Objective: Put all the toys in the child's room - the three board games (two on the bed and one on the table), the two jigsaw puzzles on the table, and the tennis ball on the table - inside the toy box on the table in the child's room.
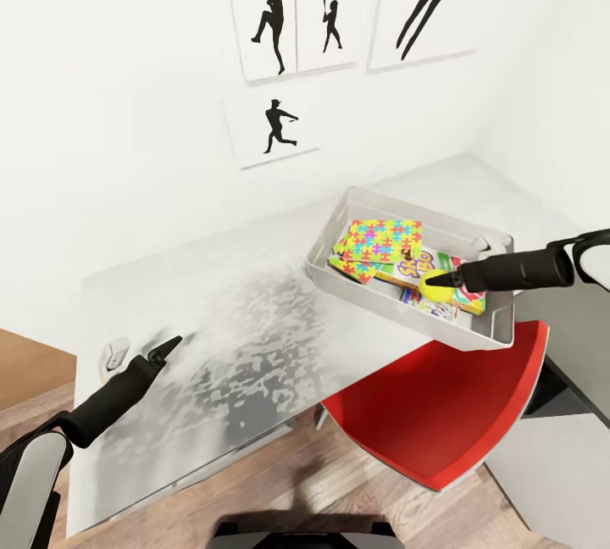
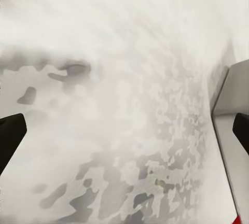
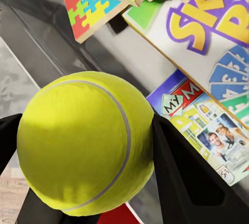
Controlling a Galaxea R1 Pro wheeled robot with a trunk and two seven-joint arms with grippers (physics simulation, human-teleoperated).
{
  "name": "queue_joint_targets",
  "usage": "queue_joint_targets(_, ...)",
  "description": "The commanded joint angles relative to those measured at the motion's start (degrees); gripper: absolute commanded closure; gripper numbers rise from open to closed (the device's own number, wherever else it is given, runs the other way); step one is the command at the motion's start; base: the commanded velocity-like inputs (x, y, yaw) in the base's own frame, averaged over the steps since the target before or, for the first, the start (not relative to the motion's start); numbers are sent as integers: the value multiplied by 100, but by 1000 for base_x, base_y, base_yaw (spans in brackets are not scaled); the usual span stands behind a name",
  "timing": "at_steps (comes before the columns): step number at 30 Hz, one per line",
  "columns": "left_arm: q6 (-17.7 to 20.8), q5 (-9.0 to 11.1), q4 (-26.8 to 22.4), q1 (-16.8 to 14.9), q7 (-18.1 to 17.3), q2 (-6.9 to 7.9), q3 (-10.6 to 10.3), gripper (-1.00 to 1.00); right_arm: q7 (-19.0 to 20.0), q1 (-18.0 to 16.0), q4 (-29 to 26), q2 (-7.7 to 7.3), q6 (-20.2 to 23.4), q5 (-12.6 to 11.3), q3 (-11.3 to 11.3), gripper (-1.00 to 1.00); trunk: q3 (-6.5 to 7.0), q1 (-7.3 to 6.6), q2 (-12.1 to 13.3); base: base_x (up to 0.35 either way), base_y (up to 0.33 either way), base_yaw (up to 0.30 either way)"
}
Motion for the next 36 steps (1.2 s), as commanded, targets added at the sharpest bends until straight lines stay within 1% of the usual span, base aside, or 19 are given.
queue_joint_targets(1, 37, 0, -2, -4, -18, -1, 9, -100, -52, -18, 0, -3, 2, -58, 19, 100, -9, 3, -10, 0, 0, 0)
queue_joint_targets(14, 37, -3, -1, -4, -18, -1, 11, -100, -60, -38, 47, 81, 2, -58, 38, 100, -9, 3, -10, 0, 0, 0)
queue_joint_targets(22, 37, -4, -1, -4, -18, -1, 7, -100, -62, -39, 254, 197, 2, -56, 50, 100, -9, 3, -10, 0, 0, 0)
queue_joint_targets(30, 37, -6, -1, -4, -18, -1, 6, -100, -65, -38, 405, 234, 2, -57, 46, 100, -9, 3, -10, 0, 0, 0)
queue_joint_targets(36, 37, -6, -1, -4, -18, -1, 6, -100, -74, -44, 469, 221, 2, -57, 23, 100, -9, 3, -10, 0, 0, 0)
